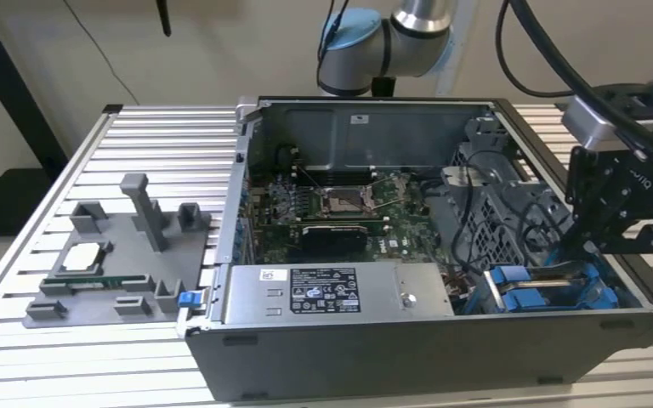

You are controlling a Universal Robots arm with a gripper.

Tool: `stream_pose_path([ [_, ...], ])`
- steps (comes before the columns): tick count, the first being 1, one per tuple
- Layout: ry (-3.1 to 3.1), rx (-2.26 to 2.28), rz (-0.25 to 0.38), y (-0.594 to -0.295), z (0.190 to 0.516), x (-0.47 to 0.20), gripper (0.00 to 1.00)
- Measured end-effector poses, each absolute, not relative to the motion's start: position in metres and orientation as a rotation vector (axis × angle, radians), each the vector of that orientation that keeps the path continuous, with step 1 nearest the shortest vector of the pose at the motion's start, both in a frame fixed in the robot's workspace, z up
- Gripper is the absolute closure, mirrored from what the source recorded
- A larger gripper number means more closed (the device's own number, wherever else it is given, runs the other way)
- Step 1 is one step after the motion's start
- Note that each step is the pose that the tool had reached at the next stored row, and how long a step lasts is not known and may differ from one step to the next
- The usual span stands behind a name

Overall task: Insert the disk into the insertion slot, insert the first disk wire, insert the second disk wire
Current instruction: 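Insert the first disk wire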

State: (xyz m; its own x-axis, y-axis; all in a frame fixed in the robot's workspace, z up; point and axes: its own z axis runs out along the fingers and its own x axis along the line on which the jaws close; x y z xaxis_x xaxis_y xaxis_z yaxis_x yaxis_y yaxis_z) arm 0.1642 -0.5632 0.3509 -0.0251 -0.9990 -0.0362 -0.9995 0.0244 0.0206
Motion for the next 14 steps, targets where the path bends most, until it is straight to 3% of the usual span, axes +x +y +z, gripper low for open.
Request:
stream_pose_path([
  [14, 2.239, -2.186, 0.063, -0.5680, 0.3449, 0.1642, 1.00],
])
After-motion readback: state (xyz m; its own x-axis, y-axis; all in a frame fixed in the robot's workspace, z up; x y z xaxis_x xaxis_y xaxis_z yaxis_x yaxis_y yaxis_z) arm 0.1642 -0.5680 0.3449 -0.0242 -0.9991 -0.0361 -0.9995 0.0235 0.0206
